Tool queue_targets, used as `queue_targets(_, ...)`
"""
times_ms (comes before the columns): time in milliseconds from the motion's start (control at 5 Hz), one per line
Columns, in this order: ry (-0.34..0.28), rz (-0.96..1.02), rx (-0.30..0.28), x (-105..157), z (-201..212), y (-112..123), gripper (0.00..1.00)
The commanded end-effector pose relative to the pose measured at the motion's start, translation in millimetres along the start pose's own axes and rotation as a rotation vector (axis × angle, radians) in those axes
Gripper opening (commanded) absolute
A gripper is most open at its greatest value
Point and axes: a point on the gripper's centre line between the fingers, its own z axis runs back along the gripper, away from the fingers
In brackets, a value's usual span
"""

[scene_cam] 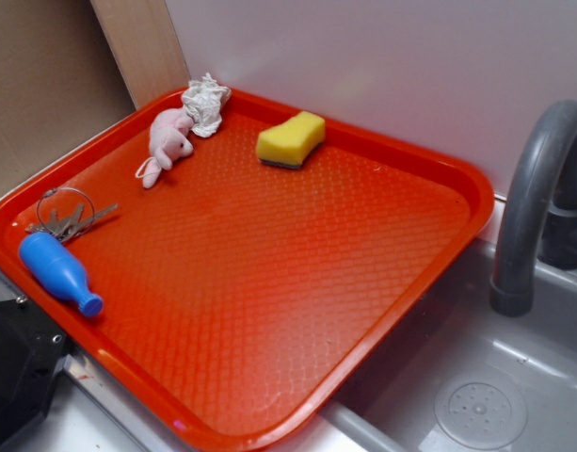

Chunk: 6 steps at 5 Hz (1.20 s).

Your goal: Grab the silver keys.

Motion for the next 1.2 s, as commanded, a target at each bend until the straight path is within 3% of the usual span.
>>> queue_targets(0, 0.0, 0.0, 0.0, 0, 0, 0, 1.0)
queue_targets(200, 0.019, 0.024, 0.017, 33, -5, 17, 1.0)
queue_targets(400, 0.013, 0.028, 0.077, 50, -6, 38, 1.0)
queue_targets(600, 0.022, 0.02, 0.132, 52, -17, 61, 1.0)
queue_targets(800, 0.047, -0.087, 0.222, 48, -32, 80, 1.0)
queue_targets(1000, 0.1, -0.239, 0.225, 48, -59, 95, 1.0)
